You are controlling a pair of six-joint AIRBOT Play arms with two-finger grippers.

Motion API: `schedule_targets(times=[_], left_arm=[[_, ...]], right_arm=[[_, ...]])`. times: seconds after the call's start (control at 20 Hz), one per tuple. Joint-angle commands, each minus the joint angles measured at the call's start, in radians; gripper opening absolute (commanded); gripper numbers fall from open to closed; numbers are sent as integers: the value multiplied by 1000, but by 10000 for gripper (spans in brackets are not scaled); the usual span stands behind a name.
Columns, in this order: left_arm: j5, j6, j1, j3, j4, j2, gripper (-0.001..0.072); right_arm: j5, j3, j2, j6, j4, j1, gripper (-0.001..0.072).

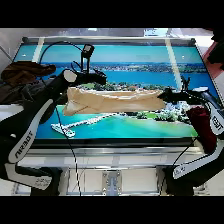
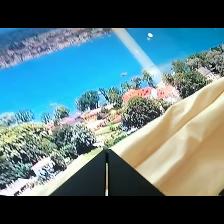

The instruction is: Fold the shirts.

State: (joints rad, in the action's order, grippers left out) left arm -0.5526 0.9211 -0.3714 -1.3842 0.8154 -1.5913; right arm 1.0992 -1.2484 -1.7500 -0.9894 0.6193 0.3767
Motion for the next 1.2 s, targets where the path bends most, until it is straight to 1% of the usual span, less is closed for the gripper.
schedule_targets(times=[0.0, 0.05, 0.1, 0.25, 0.45, 0.6, 0.7, 0.8, 0.9, 0.95, 1.05, 1.15], left_arm=[[-112, 116, -13, 0, -5, -100, 11], [-125, 132, -30, 0, -5, -135, 11], [-119, 139, -50, 0, -4, -163, 11], [-87, 198, -113, -5, -3, -236, 11], [-111, 284, -163, -74, 33, -321, 10], [-127, 311, -169, -123, 45, -346, 11], [-181, 309, -162, -191, 46, -345, 11], [-280, 308, -147, -298, 65, -338, 12], [-397, 306, -116, -417, 140, -316, 11], [-453, 306, -95, -470, 205, -296, 12], [-535, 332, -54, -549, 383, -245, 11], [-569, 390, -8, -588, 583, -178, 12]], right_arm=[[85, -42, 46, 1, 2, 0, 29], [113, -65, 57, -15, 2, 0, 29], [140, -91, 69, -31, 2, -1, 29], [203, -153, 100, -66, 4, -4, 28], [231, -224, 135, -87, 48, -59, 28], [250, -303, 139, -107, 58, -142, 27], [257, -360, 139, -115, 71, -207, 27], [251, -422, 139, -150, 92, -269, 27], [236, -495, 139, -174, 93, -335, 27], [214, -530, 139, -201, 93, -372, 26], [137, -576, 138, -253, 116, -452, 25], [43, -586, 131, -304, 159, -550, 25]])
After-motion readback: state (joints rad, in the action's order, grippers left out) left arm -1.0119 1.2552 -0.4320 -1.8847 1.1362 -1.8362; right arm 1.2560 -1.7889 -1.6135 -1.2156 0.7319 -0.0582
